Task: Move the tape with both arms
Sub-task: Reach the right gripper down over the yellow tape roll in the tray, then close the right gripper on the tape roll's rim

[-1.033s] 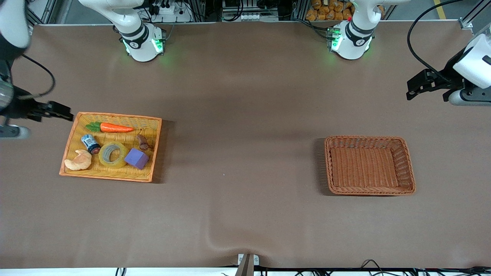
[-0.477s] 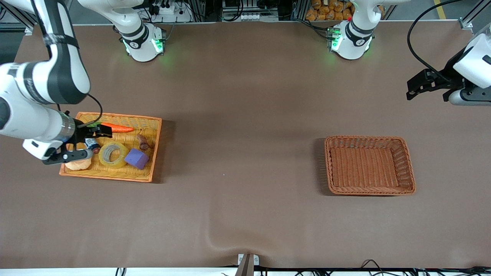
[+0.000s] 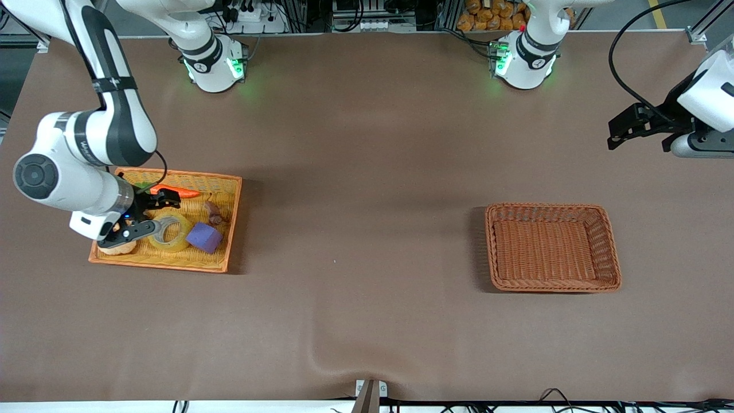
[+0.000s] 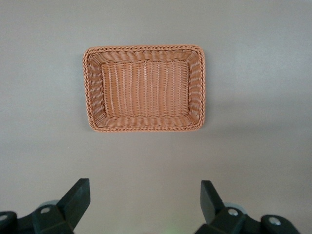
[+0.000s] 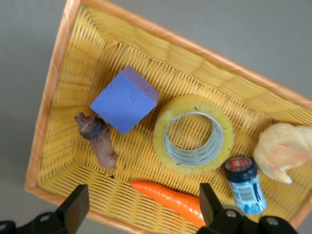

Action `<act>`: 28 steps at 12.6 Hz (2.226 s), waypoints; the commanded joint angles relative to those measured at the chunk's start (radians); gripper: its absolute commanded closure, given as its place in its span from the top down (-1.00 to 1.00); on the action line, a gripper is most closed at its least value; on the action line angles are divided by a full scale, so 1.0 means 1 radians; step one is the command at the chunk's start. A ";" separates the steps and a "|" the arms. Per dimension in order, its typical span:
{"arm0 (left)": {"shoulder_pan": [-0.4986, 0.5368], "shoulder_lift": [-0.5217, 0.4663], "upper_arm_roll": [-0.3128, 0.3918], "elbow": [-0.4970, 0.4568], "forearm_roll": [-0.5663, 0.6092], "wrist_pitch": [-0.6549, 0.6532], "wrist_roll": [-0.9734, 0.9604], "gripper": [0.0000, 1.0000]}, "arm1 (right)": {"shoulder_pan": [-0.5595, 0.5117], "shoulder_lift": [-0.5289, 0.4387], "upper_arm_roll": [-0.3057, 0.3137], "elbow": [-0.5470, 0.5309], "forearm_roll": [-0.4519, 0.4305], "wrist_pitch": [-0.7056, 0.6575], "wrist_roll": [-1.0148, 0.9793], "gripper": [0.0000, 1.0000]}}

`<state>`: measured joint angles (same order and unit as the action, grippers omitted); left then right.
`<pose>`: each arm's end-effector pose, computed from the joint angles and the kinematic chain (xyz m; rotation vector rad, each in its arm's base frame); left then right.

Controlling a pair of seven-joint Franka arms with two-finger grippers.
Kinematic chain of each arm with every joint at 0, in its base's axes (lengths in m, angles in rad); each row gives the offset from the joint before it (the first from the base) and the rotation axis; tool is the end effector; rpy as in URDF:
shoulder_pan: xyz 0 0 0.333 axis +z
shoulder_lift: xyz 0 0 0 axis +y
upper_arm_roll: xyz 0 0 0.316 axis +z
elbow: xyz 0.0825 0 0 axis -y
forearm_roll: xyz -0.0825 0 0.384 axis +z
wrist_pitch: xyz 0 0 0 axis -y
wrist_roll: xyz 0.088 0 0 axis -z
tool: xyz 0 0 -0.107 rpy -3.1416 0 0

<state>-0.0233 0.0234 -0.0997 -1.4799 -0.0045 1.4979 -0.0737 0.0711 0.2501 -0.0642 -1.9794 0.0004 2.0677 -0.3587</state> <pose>0.5507 -0.0678 0.6478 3.1343 -0.0777 -0.0093 0.5819 0.0051 0.3295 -3.0665 -0.5677 0.2524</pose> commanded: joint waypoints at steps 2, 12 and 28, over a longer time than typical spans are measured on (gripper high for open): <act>0.002 0.004 0.000 0.017 -0.015 -0.010 0.012 1.00 | -0.033 0.041 0.006 -0.093 -0.008 0.158 -0.114 1.00; 0.000 0.007 0.000 0.017 -0.017 -0.011 0.012 1.00 | -0.076 0.158 0.007 -0.084 0.003 0.235 -0.370 1.00; 0.009 0.050 0.003 0.015 -0.020 -0.011 0.018 1.00 | -0.068 0.141 0.004 0.063 0.000 -0.004 -0.336 -1.00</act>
<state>-0.0236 0.0305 -0.0996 -1.4809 -0.0045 1.4970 -0.0737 0.0030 0.4426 -0.0626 -1.9397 0.0008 2.1418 -0.7064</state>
